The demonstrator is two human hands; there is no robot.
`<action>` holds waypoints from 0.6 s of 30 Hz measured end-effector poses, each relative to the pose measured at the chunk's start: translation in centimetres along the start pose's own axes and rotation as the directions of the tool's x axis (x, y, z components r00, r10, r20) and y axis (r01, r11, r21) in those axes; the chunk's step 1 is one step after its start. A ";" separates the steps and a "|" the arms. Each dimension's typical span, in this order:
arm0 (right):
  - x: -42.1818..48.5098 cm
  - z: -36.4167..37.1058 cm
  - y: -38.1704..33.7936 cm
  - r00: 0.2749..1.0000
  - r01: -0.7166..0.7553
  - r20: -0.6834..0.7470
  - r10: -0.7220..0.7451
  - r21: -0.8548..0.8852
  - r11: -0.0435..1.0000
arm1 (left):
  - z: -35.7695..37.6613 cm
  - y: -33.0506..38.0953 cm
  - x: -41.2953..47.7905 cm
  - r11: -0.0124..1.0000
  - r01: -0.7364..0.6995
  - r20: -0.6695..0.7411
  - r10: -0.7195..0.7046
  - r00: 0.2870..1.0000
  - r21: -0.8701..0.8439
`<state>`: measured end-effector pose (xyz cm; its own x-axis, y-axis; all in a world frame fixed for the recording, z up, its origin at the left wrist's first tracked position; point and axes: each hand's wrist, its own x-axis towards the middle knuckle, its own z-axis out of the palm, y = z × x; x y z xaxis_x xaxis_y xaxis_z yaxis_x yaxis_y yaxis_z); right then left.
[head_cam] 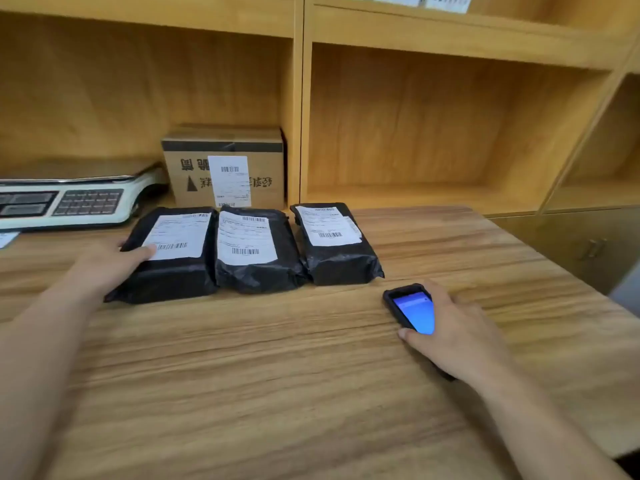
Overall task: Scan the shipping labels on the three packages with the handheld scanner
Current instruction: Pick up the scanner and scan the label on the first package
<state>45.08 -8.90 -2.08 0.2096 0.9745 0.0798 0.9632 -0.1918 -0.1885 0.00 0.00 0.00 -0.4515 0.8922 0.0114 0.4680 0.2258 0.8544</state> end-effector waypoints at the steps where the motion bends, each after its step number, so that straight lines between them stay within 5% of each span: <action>1: 0.1 0.0 0.0 1.000 0.005 0.004 -0.005 -0.005 1.000 | 0.0 0.0 0.0 1.000 0.009 0.004 -0.009 1.000 -0.010; 12: 0.3 -0.6 -0.6 0.998 -0.046 0.053 0.046 -0.013 0.999 | 0.1 -1.9 1.7 0.967 0.172 0.114 -0.152 0.982 -0.186; 18: 0.8 -1.5 -0.3 0.998 0.003 -0.059 0.014 0.265 0.964 | 0.2 -1.4 1.7 0.953 0.176 0.079 -0.161 0.984 -0.246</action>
<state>45.19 -8.23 -0.46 0.2322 0.9633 0.1348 0.8845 -0.1515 -0.4412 -1.26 1.27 -1.29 -0.4597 0.8721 -0.1677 0.1797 0.2763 0.9441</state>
